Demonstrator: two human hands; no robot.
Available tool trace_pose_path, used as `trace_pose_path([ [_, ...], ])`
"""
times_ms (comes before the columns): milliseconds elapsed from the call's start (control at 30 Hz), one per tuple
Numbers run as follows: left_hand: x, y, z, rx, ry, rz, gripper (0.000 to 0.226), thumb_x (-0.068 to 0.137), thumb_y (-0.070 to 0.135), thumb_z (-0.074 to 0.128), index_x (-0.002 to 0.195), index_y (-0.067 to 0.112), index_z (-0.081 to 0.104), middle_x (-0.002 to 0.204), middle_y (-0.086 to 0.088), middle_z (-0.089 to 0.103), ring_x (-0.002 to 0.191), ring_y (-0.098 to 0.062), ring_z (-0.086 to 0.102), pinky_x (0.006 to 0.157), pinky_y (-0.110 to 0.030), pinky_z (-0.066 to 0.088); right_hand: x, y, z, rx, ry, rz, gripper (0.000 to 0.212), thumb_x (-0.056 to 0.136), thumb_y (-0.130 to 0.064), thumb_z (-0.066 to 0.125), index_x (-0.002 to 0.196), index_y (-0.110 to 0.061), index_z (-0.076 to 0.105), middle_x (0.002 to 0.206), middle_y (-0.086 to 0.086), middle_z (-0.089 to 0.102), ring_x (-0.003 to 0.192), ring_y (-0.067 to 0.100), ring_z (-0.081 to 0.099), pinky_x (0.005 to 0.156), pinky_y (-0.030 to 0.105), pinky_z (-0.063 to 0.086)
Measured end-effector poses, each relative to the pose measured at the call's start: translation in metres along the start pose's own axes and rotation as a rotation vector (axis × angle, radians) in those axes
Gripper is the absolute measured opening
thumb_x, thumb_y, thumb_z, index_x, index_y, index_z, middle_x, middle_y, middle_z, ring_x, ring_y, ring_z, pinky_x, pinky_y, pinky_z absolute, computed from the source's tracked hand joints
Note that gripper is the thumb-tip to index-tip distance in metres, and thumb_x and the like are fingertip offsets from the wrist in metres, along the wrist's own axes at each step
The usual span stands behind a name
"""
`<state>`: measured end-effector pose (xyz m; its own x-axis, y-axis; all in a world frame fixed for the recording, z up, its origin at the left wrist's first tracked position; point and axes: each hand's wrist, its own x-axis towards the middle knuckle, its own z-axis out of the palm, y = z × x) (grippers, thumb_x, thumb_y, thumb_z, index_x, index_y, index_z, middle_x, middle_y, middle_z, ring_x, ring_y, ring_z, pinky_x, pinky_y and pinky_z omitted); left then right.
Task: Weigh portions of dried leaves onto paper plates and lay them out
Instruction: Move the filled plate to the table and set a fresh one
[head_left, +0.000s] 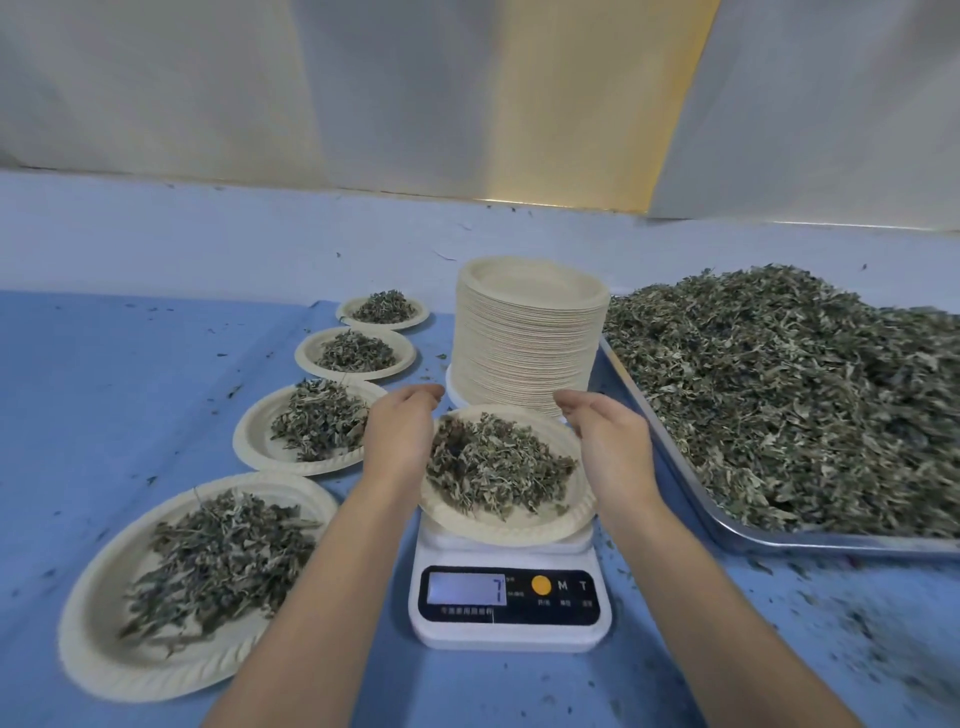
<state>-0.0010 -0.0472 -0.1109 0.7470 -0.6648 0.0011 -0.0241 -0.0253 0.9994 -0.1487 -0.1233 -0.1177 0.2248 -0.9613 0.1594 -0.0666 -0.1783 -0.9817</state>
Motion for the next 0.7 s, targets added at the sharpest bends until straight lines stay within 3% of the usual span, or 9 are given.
trace_pose_path([
  [67, 0.001, 0.001, -0.001, -0.018, 0.015, -0.018, 0.031, 0.093, 0.006, 0.041, 0.112, 0.013, 0.065, 0.119, -0.002, 0.062, 0.111, -0.015, 0.054, 0.089, -0.029, 0.037, -0.001, -0.002, 0.000, 0.002, 0.013, 0.003, 0.033, 0.091, -0.006, 0.045, 0.098, -0.027, 0.070, 0.107, -0.007, 0.068, 0.092, 0.005, 0.061, 0.069, 0.018, 0.045],
  [233, 0.006, 0.003, -0.007, -0.048, 0.067, -0.082, 0.030, 0.089, -0.001, 0.047, 0.110, 0.010, 0.066, 0.106, -0.003, 0.064, 0.099, -0.016, 0.055, 0.085, -0.031, 0.039, -0.003, -0.010, 0.002, 0.052, 0.026, -0.001, 0.034, 0.090, -0.004, 0.045, 0.095, -0.024, 0.071, 0.104, -0.011, 0.068, 0.105, 0.007, 0.058, 0.085, 0.025, 0.043],
  [333, 0.006, 0.003, -0.010, -0.055, 0.044, -0.146, 0.030, 0.087, -0.005, 0.051, 0.110, 0.006, 0.067, 0.095, -0.004, 0.064, 0.099, -0.021, 0.057, 0.095, -0.037, 0.044, -0.005, -0.013, 0.004, 0.065, 0.030, 0.000, 0.033, 0.089, -0.003, 0.045, 0.095, -0.022, 0.071, 0.103, -0.010, 0.069, 0.104, 0.008, 0.059, 0.087, 0.026, 0.044],
  [533, 0.010, 0.008, -0.021, -0.175, 0.064, -0.152, 0.029, 0.082, -0.011, 0.057, 0.101, 0.006, 0.070, 0.097, -0.006, 0.070, 0.094, -0.020, 0.064, 0.092, -0.038, 0.049, -0.008, -0.019, 0.010, 0.126, -0.010, 0.041, 0.033, 0.087, 0.002, 0.046, 0.094, -0.018, 0.071, 0.104, -0.003, 0.069, 0.106, 0.019, 0.061, 0.099, 0.041, 0.047],
  [633, 0.014, 0.011, -0.030, -0.247, 0.108, -0.140, 0.029, 0.081, -0.012, 0.057, 0.091, 0.010, 0.071, 0.091, -0.002, 0.071, 0.093, -0.017, 0.064, 0.090, -0.035, 0.049, -0.008, -0.025, 0.017, 0.138, -0.042, 0.010, 0.033, 0.087, 0.002, 0.047, 0.093, -0.021, 0.071, 0.105, -0.004, 0.069, 0.106, 0.018, 0.061, 0.100, 0.042, 0.047],
  [700, 0.020, 0.010, -0.037, -0.273, 0.141, -0.142, 0.029, 0.081, -0.011, 0.057, 0.084, 0.015, 0.071, 0.096, -0.004, 0.071, 0.100, -0.022, 0.064, 0.095, -0.040, 0.048, -0.007, -0.030, 0.024, 0.157, -0.071, 0.002, 0.034, 0.086, 0.002, 0.047, 0.092, -0.021, 0.071, 0.104, -0.002, 0.069, 0.104, 0.018, 0.061, 0.098, 0.042, 0.048],
])
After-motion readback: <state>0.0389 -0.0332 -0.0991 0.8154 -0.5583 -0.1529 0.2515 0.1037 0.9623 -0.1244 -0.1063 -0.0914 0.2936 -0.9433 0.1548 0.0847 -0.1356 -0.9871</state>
